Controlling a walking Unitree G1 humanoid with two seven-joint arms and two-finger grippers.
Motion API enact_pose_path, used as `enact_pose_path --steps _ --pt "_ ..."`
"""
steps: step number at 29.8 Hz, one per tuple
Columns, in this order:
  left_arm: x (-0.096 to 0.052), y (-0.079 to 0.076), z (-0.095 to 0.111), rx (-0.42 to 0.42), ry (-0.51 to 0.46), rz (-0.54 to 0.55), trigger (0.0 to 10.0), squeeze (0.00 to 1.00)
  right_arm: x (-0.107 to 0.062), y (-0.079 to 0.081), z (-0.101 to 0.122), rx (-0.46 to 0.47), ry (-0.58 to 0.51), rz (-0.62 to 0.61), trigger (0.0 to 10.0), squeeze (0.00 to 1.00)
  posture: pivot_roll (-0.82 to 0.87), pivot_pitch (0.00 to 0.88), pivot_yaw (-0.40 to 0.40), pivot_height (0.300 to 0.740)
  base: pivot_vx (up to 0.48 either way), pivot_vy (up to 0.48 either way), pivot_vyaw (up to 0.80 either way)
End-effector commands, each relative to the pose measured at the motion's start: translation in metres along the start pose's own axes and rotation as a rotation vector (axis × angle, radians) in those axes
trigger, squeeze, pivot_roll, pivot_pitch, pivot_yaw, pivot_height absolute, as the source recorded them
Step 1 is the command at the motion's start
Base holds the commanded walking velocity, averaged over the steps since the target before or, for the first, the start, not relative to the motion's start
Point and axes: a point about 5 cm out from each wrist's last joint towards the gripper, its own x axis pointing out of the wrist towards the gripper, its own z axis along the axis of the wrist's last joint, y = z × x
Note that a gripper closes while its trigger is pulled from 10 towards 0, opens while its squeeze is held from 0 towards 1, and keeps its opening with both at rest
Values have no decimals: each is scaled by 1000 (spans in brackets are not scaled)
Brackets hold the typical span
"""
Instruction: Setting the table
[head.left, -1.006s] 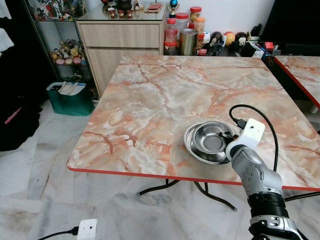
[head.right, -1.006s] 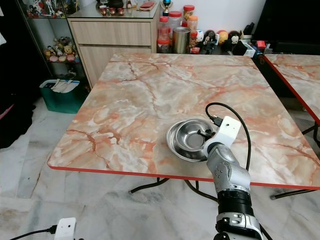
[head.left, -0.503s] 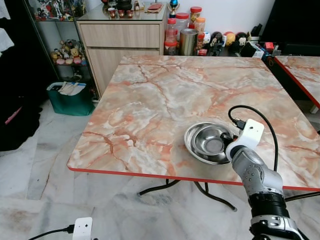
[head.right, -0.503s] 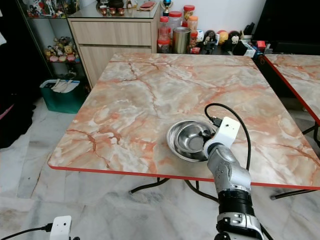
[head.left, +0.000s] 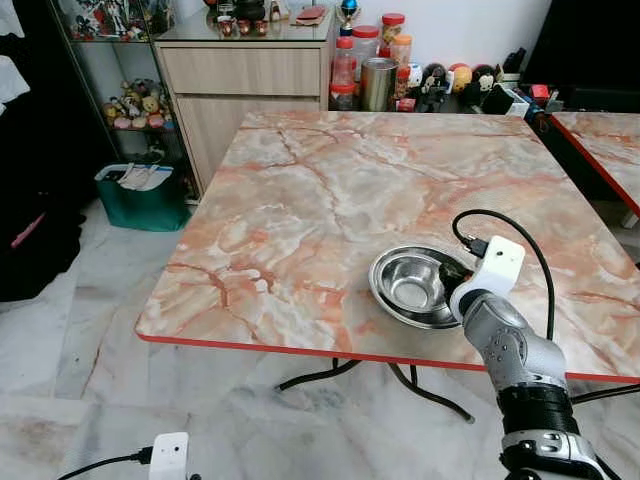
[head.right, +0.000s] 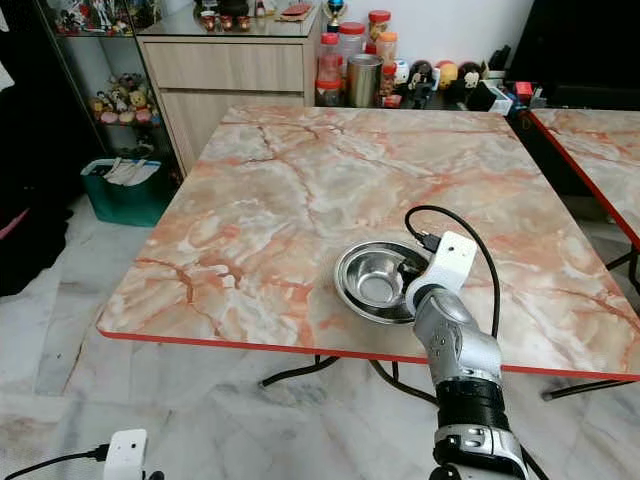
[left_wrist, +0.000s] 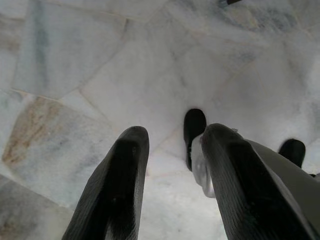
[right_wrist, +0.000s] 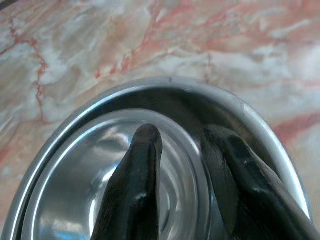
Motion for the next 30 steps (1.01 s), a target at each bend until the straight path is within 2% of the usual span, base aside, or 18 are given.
enact_pose_path --steps 1,4,5,7,10,14,18,21,24,30 --pt "0 0 -3 -3 15 9 10000 0 -3 0 13 -58 -73 -10 10000 0 17 0 -9 740 0 0 0" --pt "0 -1 -3 -5 13 9 10000 0 -6 1 25 -106 -192 -1 10000 0 14 0 -8 740 0 0 0" --pt "0 -1 -3 -8 10 10 10000 0 -9 3 32 -176 -283 8 10000 0 8 0 -7 740 0 0 0" --pt "-1 -1 -4 -12 7 11 10000 0 -11 5 36 -247 -356 26 10000 0 8 0 -9 740 0 0 0" --pt "-1 -1 -7 -17 10 14 10000 0 -13 4 30 -293 -401 37 10000 0 7 0 -11 740 0 0 0" --pt "-3 8 -14 -11 19 26 10000 0 -14 -5 13 -444 -469 -11 10000 0 9 0 -16 740 0 0 0" --pt "-3 13 -12 -9 14 35 10000 0 -16 -12 7 -459 -508 -26 10000 0 14 0 -18 740 0 0 0" --pt "-3 16 -9 -5 0 41 10000 0 -20 -6 7 -538 -571 24 10000 0 14 0 -18 740 0 0 0" --pt "-3 17 -7 3 -6 44 10000 0 -20 -3 4 -542 -583 51 10000 0 9 0 -16 740 0 0 0" --pt "-1 9 0 -3 -30 38 10000 0 -25 1 1 -541 -641 71 10000 0 6 0 -23 740 0 -376 0"
